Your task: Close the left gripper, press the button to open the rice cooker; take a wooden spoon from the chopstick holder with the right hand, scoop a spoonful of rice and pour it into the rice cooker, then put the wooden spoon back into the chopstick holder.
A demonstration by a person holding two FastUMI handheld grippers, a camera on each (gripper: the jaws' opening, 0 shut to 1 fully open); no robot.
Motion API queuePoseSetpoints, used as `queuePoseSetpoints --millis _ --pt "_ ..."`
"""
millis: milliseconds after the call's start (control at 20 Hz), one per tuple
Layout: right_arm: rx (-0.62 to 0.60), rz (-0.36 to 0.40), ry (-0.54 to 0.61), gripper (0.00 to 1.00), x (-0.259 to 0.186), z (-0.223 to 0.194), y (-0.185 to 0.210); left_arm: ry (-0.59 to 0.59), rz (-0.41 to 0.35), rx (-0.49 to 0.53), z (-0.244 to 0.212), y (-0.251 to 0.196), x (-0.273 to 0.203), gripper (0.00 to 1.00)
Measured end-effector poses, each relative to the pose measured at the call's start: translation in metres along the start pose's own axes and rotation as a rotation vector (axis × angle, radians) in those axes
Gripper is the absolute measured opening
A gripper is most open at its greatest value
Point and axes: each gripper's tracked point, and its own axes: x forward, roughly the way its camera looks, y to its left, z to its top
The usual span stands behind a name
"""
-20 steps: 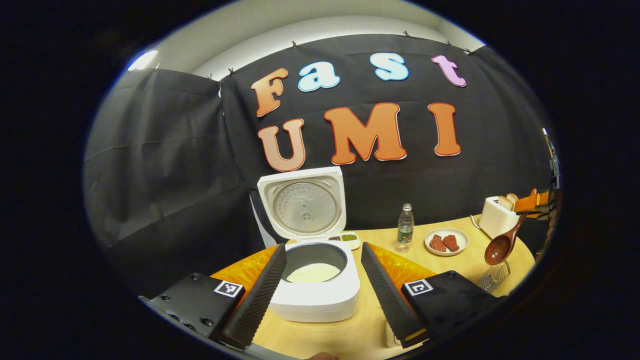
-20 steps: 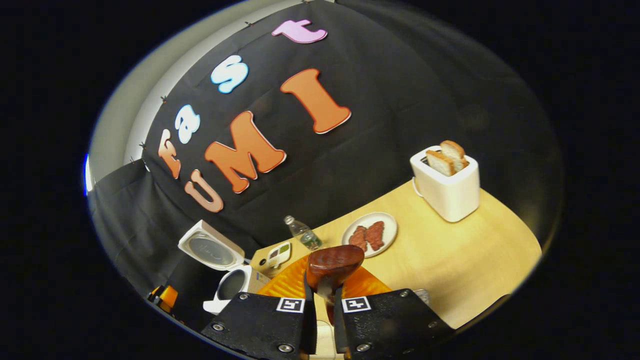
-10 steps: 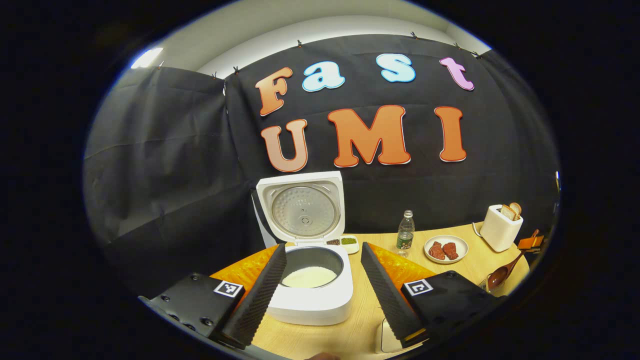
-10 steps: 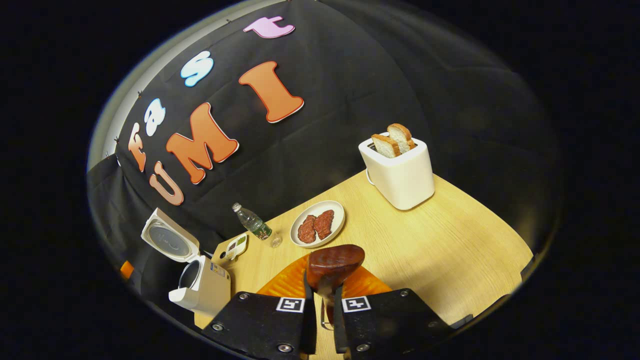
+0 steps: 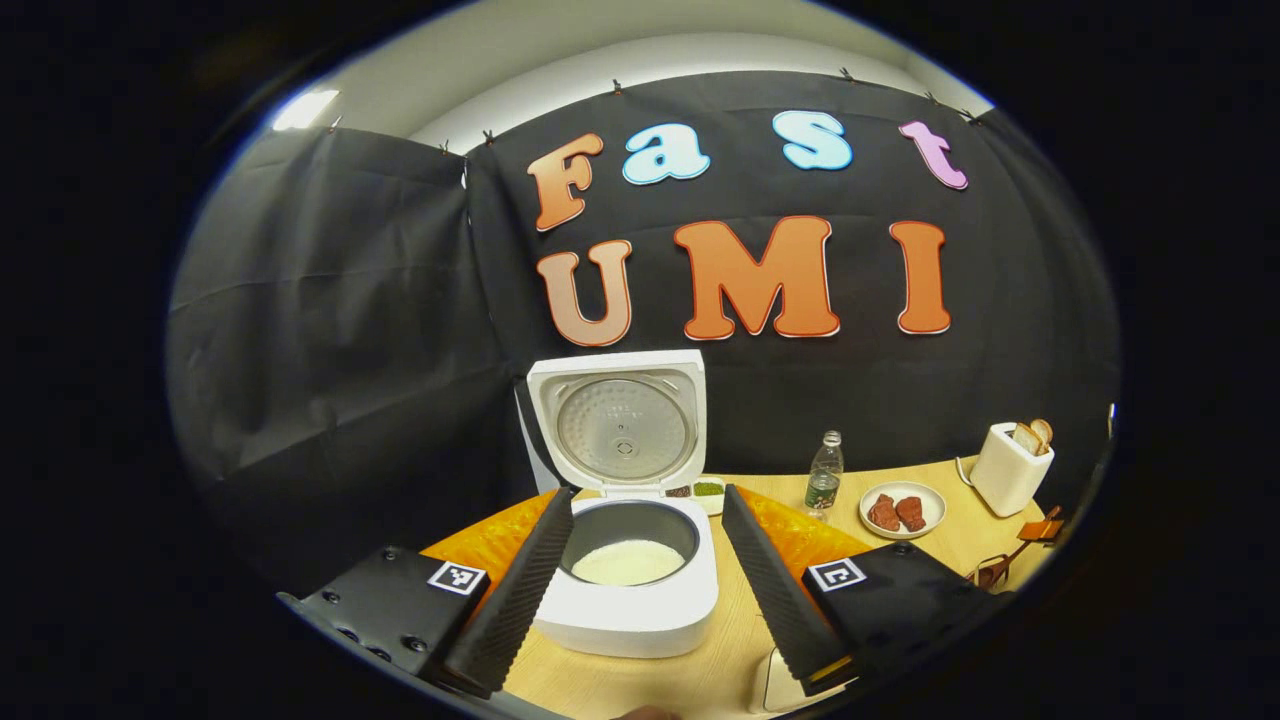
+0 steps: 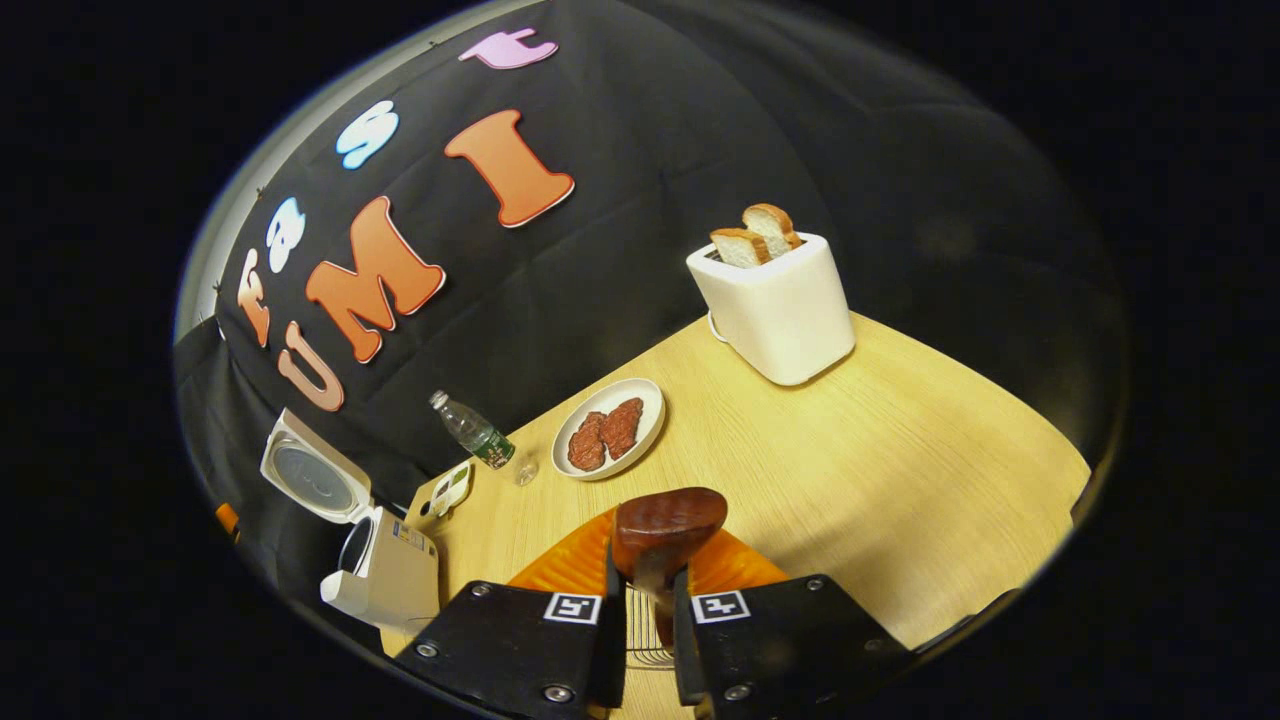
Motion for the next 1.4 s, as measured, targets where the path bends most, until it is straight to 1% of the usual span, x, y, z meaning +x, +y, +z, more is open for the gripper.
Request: queuePoseSetpoints --millis 50,150,200,250,300,350,400,450,500,550,600,650,700,750,850,950,1050,1100,1150,1250,1350,1400 --pt "0.010 -0.001 0.008 0.20 -0.001 -0.003 0.000 -0.008 0.003 -0.009 0.004 0.003 0.004 1.00" --pt "0.031 0.001 0.047 0.23 -0.008 -0.008 0.003 -0.025 0.012 -0.020 0.012 0.011 0.012 1.00" --pt "0.029 -0.027 0.074 0.25 -0.008 -0.013 -0.001 -0.031 0.013 -0.029 0.016 0.014 0.017 0.96" --pt "0.014 -0.050 0.096 0.30 -0.008 -0.015 -0.004 -0.038 0.009 -0.041 0.021 0.016 0.023 0.96" --pt "-0.003 -0.068 0.103 0.43 -0.008 -0.014 -0.006 -0.042 0.008 -0.053 0.026 0.019 0.028 1.00" --pt "-0.021 -0.080 0.097 0.53 -0.010 -0.008 -0.005 -0.049 0.012 -0.060 0.034 0.024 0.035 0.96" --pt "-0.041 -0.092 0.081 0.68 -0.015 0.001 -0.003 -0.050 0.018 -0.071 0.040 0.029 0.043 0.96" --pt "-0.066 -0.104 0.065 0.75 -0.020 0.011 -0.001 -0.048 0.008 -0.092 0.047 0.031 0.053 1.00" --pt "-0.096 -0.116 0.045 0.84 -0.029 0.022 0.001 -0.032 -0.007 -0.115 0.051 0.030 0.063 1.00" --pt "-0.126 -0.120 0.023 0.87 -0.036 0.035 0.005 -0.007 -0.021 -0.132 0.053 0.031 0.076 0.96" --pt "-0.157 -0.124 -0.002 0.91 -0.045 0.049 0.013 0.025 -0.033 -0.138 0.053 0.033 0.088 0.96" --pt "-0.184 -0.122 -0.028 0.93 -0.053 0.062 0.023 0.046 -0.035 -0.141 0.055 0.037 0.099 0.96" --pt "-0.214 -0.118 -0.058 0.93 -0.062 0.076 0.034 0.047 -0.046 -0.143 0.061 0.038 0.110 1.00" --pt "-0.238 -0.110 -0.081 0.93 -0.068 0.087 0.047 0.051 -0.048 -0.140 0.066 0.040 0.122 0.96" --pt "-0.282 -0.085 -0.127 0.94 -0.081 0.105 0.073 0.048 -0.034 -0.138 0.078 0.050 0.144 0.96" --pt "-0.317 -0.054 -0.170 0.94 -0.091 0.120 0.101 0.030 -0.033 -0.142 0.091 0.054 0.169 0.98" --pt "-0.342 -0.028 -0.198 0.94 -0.097 0.129 0.124 0.022 -0.026 -0.153 0.097 0.059 0.196 0.96" --pt "-0.348 -0.021 -0.214 0.94 -0.100 0.133 0.134 0.019 -0.014 -0.159 0.098 0.065 0.209 0.98" --pt "-0.351 -0.014 -0.227 0.94 -0.103 0.137 0.142 0.019 -0.018 -0.168 0.099 0.067 0.222 0.98" --pt "-0.363 -0.007 -0.268 0.94 -0.110 0.142 0.152 0.015 -0.049 -0.177 0.105 0.061 0.250 0.96" --pt "-0.389 -0.021 -0.285 0.94 -0.114 0.139 0.155 0.005 -0.074 -0.197 0.114 0.055 0.279 0.98" --pt "-0.402 -0.028 -0.287 0.94 -0.117 0.135 0.153 0.017 -0.070 -0.220 0.110 0.054 0.295 0.96"
